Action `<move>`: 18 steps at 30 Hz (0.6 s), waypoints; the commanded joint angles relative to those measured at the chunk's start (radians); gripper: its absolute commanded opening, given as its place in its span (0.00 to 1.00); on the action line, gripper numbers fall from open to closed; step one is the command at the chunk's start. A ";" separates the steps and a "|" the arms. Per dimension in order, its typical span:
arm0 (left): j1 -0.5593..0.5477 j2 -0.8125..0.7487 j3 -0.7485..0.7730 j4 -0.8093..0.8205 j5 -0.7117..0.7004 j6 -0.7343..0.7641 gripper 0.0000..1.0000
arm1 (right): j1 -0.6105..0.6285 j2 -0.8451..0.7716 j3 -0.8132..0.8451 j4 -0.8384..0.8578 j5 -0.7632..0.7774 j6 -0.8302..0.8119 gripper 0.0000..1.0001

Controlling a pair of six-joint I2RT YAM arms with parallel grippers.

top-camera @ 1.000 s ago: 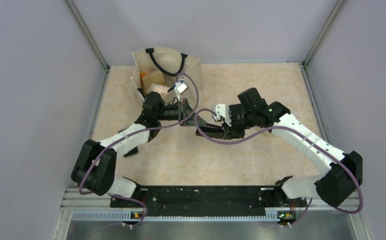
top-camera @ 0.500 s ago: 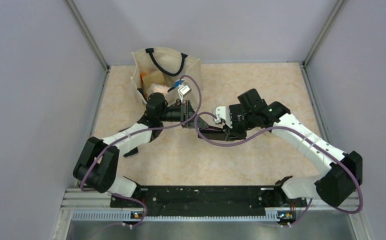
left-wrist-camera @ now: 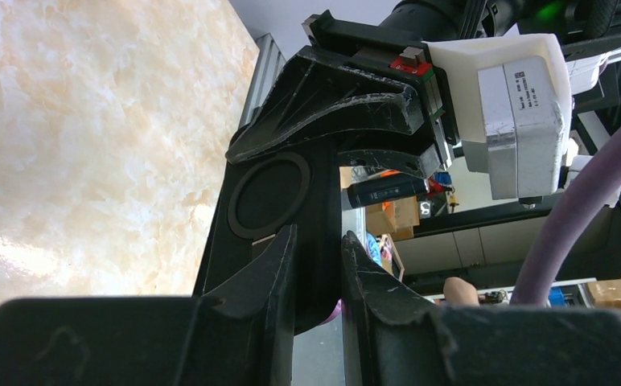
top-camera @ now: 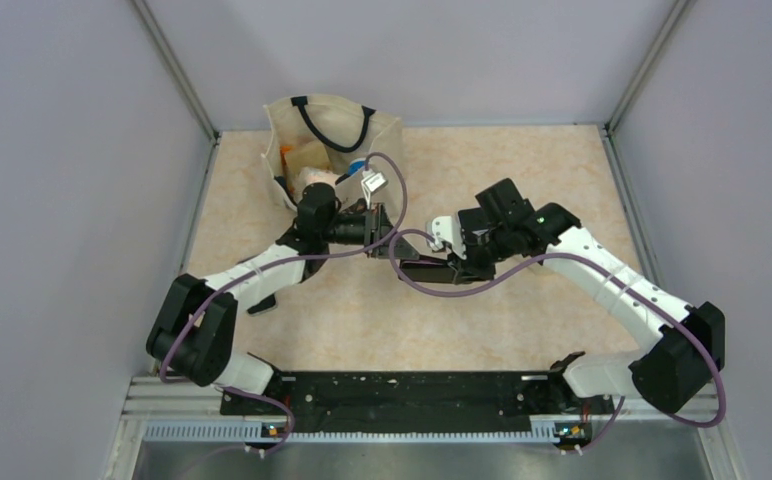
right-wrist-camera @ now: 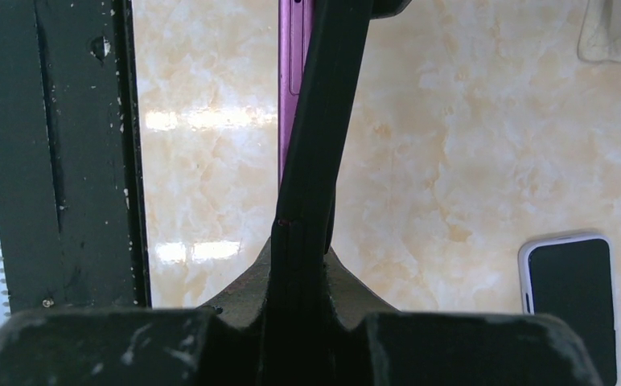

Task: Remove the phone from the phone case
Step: Remove the phone case from the phone.

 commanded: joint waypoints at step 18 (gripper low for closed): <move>-0.034 0.050 0.113 -0.406 -0.279 0.364 0.00 | 0.031 -0.038 0.156 0.174 -0.462 -0.132 0.00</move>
